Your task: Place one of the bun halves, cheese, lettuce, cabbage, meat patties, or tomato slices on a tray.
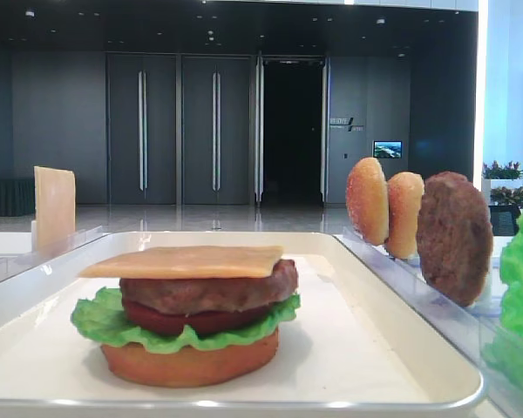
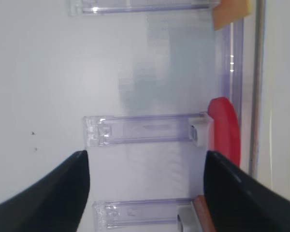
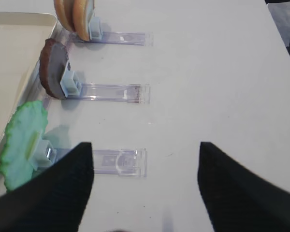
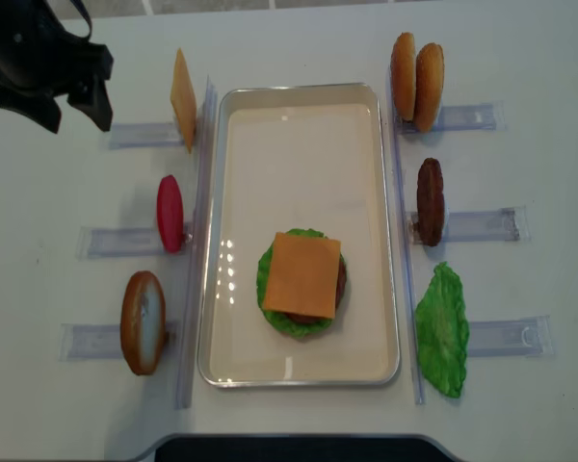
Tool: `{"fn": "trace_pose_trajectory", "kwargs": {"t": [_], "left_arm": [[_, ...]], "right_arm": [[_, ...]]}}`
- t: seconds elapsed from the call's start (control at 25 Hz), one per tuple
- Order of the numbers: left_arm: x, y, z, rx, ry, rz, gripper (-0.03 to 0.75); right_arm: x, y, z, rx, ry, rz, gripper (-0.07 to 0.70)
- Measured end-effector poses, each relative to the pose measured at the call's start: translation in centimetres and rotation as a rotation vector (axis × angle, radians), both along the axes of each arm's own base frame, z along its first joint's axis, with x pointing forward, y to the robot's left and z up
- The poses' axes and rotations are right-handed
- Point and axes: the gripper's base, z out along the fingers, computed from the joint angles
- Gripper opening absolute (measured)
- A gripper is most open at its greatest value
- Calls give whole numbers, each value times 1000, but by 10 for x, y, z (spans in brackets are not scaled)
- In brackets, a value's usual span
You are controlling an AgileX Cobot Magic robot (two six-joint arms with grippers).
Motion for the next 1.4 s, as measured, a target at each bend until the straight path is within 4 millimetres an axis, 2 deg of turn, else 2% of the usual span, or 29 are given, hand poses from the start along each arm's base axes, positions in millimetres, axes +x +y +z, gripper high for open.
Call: {"fn": "trace_pose_trajectory", "kwargs": {"t": [0.2,0.36,0.56,0.8,0.96,1.2,1.4], "left_arm": [[0,20,1,9,-1,24,557],[-2,25,2,37,-2,20,557],[-27,26,13,61,-28,7,557],[-89,24,22,70,-65,7,557],[-133,20,19,41,-94,10,557],[-200,16,5,27,-218,12,557],[-247,14,-7,32,-376,12,557]], "right_arm": [[0,0,0,0,0,0,471],[0,0,0,0,0,0,471],[0,0,0,0,0,0,471],[0,0,0,0,0,0,471],[0,0,0,0,0,0,471],[0,0,0,0,0,0,471],[0,0,0,0,0,0,471]]}}
